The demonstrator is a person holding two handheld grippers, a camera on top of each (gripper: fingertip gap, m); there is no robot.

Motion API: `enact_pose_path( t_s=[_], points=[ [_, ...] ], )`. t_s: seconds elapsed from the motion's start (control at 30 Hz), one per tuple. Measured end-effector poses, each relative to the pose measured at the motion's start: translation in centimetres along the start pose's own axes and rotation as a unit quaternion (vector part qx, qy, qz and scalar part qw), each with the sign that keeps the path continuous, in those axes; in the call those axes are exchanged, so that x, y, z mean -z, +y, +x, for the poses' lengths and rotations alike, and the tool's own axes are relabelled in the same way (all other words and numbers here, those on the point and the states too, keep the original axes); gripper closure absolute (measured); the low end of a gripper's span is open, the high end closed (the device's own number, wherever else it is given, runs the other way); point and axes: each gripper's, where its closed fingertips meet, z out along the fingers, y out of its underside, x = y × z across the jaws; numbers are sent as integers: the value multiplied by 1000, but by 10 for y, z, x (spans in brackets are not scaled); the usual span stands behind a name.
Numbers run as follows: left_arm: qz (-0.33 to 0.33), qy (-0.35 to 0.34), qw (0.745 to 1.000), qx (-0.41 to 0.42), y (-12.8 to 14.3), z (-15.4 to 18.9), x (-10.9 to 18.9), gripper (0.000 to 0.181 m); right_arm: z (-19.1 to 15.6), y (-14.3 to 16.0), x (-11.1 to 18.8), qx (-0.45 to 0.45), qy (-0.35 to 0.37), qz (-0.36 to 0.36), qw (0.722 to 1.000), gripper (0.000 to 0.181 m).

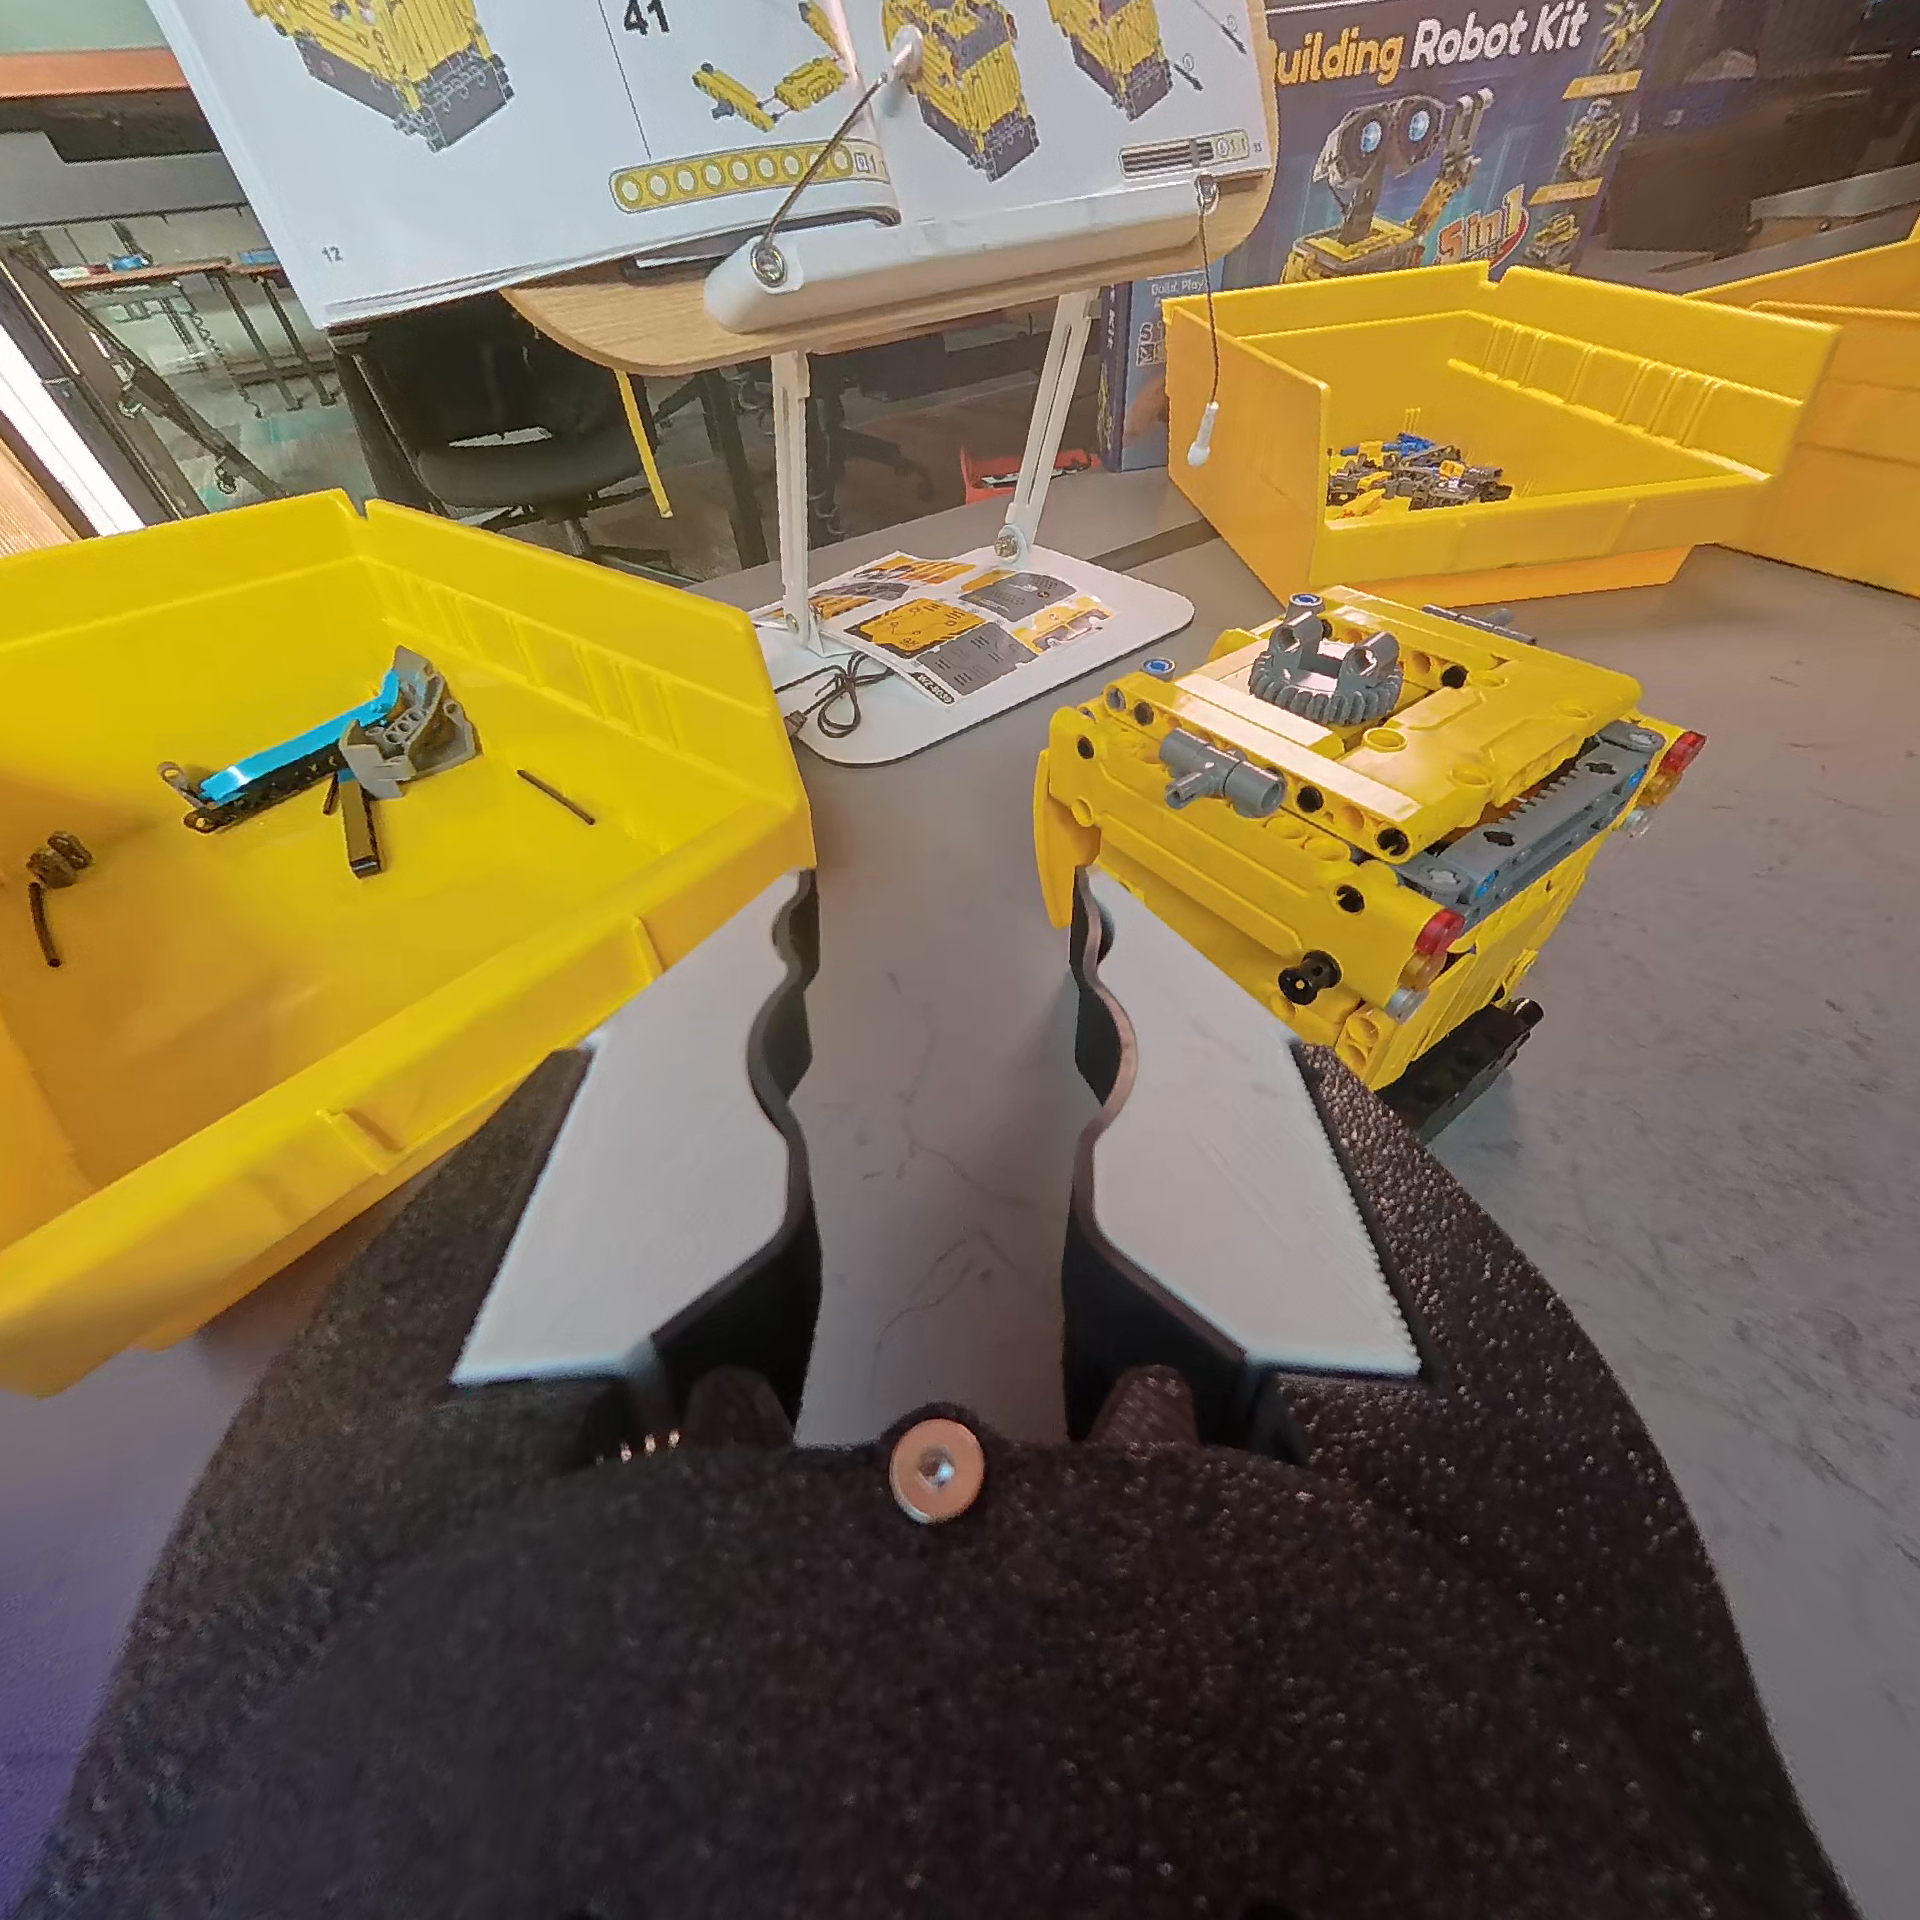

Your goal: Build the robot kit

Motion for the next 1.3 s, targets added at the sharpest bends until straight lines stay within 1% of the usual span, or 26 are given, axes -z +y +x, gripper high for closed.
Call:
enact_pose_path(
  t_s=[0.07,0.13,0.27,0.3,0.5,0.6,0.67,0.73,0.8,0.9,1.07,1.3],
  points=[
    [-2,-1,1000,0,1,0,-1,133,-1,6,-5,8,-5,-12,1000,174],
    [-6,-2,1000,0,2,0,-2,133,1,5,-11,3,0,-10,1000,174],
    [-16,-5,1000,-7,4,0,-4,133,5,4,-25,-68,-13,-17,997,174],
    [-18,-6,1000,-12,5,1,-4,134,6,1,-27,-81,-12,-8,997,174],
    [-25,-5,999,-23,7,4,-6,134,7,-1,-29,-118,-19,-7,993,174],
    [-25,-3,999,-22,7,4,-7,134,15,8,-30,-94,12,-37,995,179],
    [-22,-3,1000,-22,6,4,-6,134,9,9,-28,-97,-9,-43,994,178],
    [-20,-2,1000,-20,5,4,-5,134,13,9,-24,-98,-3,-38,994,178],
    [-21,0,1000,-18,6,4,-5,134,12,8,-23,-116,-14,-31,993,176],
    [-23,3,1000,-19,6,5,-6,134,13,6,-28,-146,-24,-20,989,167],
    [-21,3,1000,-19,5,5,-5,134,22,-2,-34,-196,-36,3,980,164],
    [-26,2,999,-22,7,5,-6,134,26,-12,-39,-195,-9,1,981,163]
  ],
)
